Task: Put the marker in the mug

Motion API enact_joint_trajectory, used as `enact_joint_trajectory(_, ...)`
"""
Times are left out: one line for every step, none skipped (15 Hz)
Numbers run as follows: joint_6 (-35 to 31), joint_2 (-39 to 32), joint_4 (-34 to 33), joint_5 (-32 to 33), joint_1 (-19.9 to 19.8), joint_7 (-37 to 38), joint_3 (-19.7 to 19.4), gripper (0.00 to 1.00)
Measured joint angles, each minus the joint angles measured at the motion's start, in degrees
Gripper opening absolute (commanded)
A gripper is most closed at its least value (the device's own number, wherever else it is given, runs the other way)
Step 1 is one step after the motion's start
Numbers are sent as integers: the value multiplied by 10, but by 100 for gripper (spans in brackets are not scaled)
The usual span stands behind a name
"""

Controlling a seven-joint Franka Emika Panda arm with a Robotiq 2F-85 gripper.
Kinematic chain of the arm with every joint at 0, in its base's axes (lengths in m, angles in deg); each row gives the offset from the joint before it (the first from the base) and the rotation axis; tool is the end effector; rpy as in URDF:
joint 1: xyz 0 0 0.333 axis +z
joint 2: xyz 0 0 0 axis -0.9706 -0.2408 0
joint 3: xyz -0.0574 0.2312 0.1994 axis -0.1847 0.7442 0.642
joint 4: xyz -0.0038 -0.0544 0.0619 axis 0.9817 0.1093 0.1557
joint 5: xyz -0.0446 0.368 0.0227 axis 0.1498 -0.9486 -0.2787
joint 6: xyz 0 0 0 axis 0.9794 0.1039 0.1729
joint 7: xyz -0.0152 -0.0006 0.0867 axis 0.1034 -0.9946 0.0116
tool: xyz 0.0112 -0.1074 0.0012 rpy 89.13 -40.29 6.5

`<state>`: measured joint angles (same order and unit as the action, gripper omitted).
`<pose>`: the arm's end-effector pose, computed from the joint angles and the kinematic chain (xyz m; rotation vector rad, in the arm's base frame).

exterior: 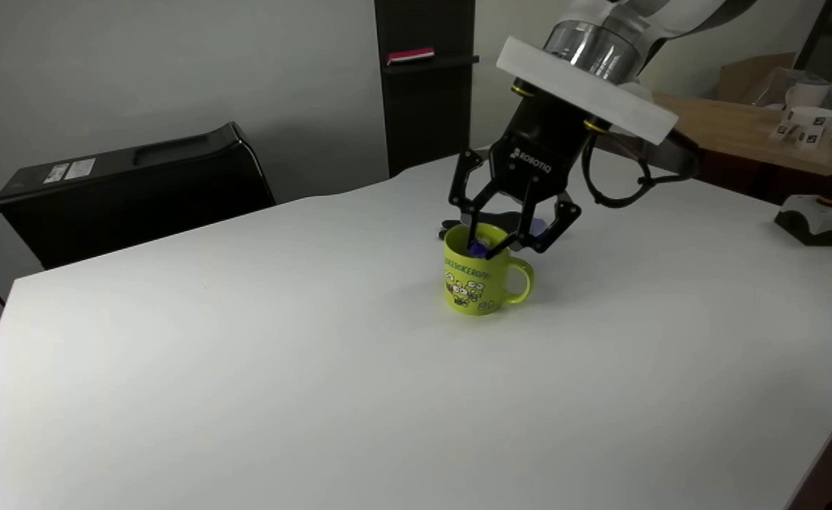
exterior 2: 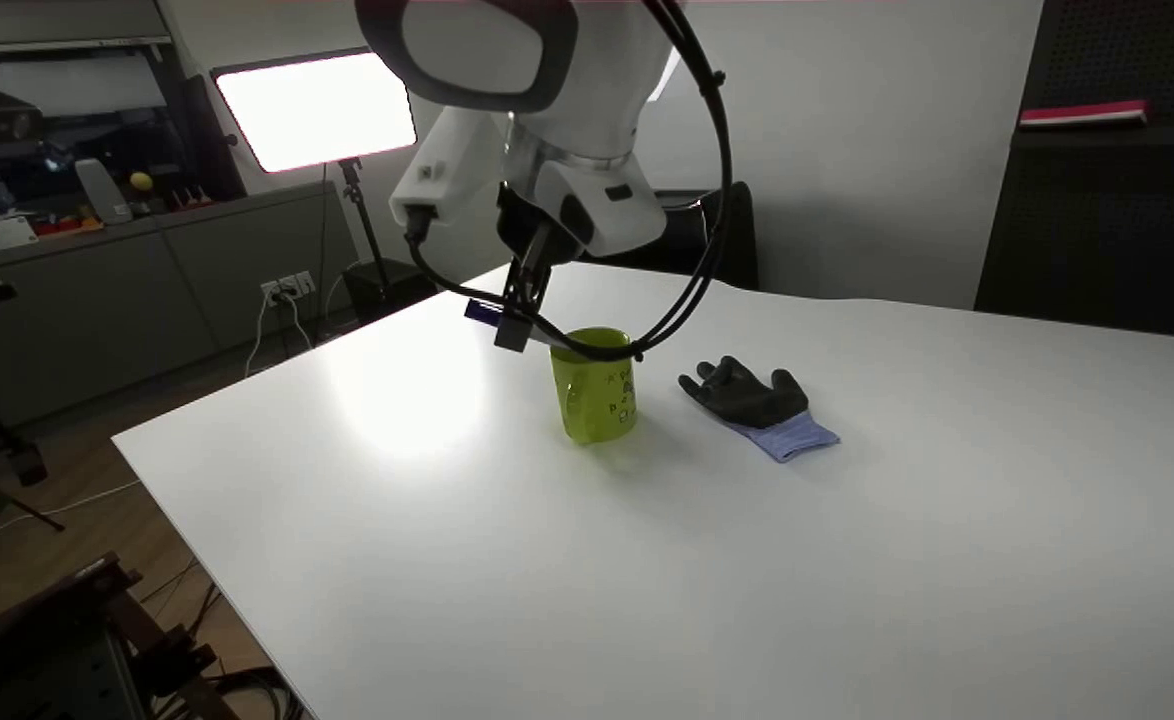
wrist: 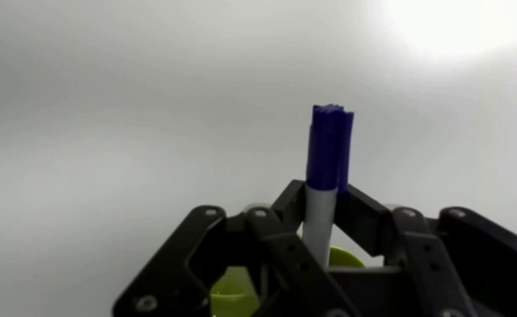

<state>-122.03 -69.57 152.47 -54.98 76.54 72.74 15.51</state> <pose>0.5147 0.0423 0.2170 -2.3069 1.1671 0.3028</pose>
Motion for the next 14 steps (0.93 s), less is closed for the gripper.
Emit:
enact_joint_trajectory(3, -3, -1, 0, -1, -1, -4, 6)
enact_joint_trajectory(6, -6, -2, 0, -2, -2, -7, 6)
enact_joint_trajectory(8, -10, -4, 0, -4, -4, -11, 6)
enact_joint_trajectory(11, -14, -6, 0, -7, -6, -15, 6)
enact_joint_trajectory(16, -18, -9, 0, -11, -9, -18, 6)
enact_joint_trajectory(20, -22, -12, 0, -14, -11, -21, 6)
enact_joint_trajectory(26, -26, -16, -1, -18, -14, -23, 6)
enact_joint_trajectory(30, -31, -19, -1, -22, -17, -24, 6)
enact_joint_trajectory(35, -35, -23, -2, -25, -20, -25, 6)
enact_joint_trajectory(39, -39, -28, -3, -28, -22, -26, 6)
enact_joint_trajectory(43, -45, -32, -4, -30, -25, -26, 6)
enact_joint_trajectory(47, -50, -37, -5, -31, -28, -27, 6)
enact_joint_trajectory(49, -56, -43, -8, -32, -30, -27, 6)
enact_joint_trajectory(54, -61, -47, -11, -32, -32, -27, 6)
